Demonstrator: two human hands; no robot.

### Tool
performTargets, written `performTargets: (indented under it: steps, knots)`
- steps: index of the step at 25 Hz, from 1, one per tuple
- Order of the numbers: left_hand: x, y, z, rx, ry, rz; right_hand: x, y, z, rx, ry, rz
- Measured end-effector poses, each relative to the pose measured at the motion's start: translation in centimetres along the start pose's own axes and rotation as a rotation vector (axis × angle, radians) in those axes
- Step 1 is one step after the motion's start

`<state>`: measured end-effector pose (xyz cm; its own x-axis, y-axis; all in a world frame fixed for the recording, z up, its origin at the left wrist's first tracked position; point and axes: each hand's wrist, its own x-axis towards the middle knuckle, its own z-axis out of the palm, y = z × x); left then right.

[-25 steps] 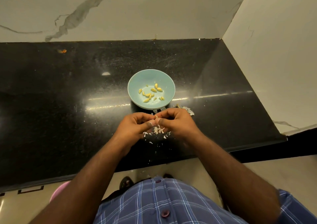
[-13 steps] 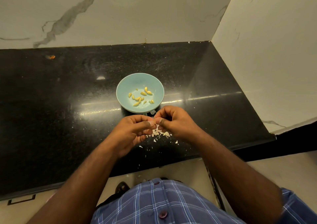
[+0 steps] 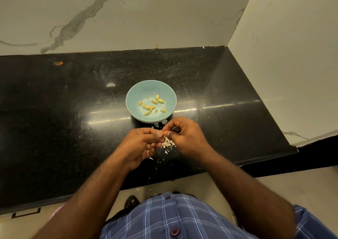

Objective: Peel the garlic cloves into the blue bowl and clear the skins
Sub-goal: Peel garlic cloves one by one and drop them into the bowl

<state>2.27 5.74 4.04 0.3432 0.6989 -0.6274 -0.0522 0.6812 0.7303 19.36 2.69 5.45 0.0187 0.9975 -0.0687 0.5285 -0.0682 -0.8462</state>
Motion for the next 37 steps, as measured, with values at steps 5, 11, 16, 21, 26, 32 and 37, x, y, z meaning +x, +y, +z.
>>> performTargets:
  steps: [5, 11, 16, 21, 26, 32, 37]
  knots:
    - [0.0, -0.2, 0.6, 0.064, 0.074, 0.083, -0.1, 0.1, 0.9, -0.054, 0.09, -0.011]
    - [-0.5, -1.0, 0.3, 0.731, 0.255, 0.641, 0.1, -1.4, 0.4, 0.414, -0.031, 0.452]
    - [-0.9, -0.9, 0.0, 0.828, 0.246, 0.809, 0.1, -2.1, -0.2, 0.687, -0.09, 0.607]
    - [-0.5, -1.1, 0.2, 0.597, 0.238, 0.59, -0.1, -1.6, 0.6, 0.333, 0.038, 0.374]
    - [-0.5, -0.5, 0.5, 0.244, 0.149, 0.266, -0.6, 0.3, 1.4, -0.078, 0.141, -0.12]
    - [-1.0, -0.4, 0.8, -0.012, 0.082, 0.117, -0.7, 1.1, 1.7, -0.162, 0.238, -0.313]
    - [-1.1, -1.0, 0.9, -0.101, 0.107, 0.243, -0.4, -0.5, 1.4, 0.356, 0.097, 0.187]
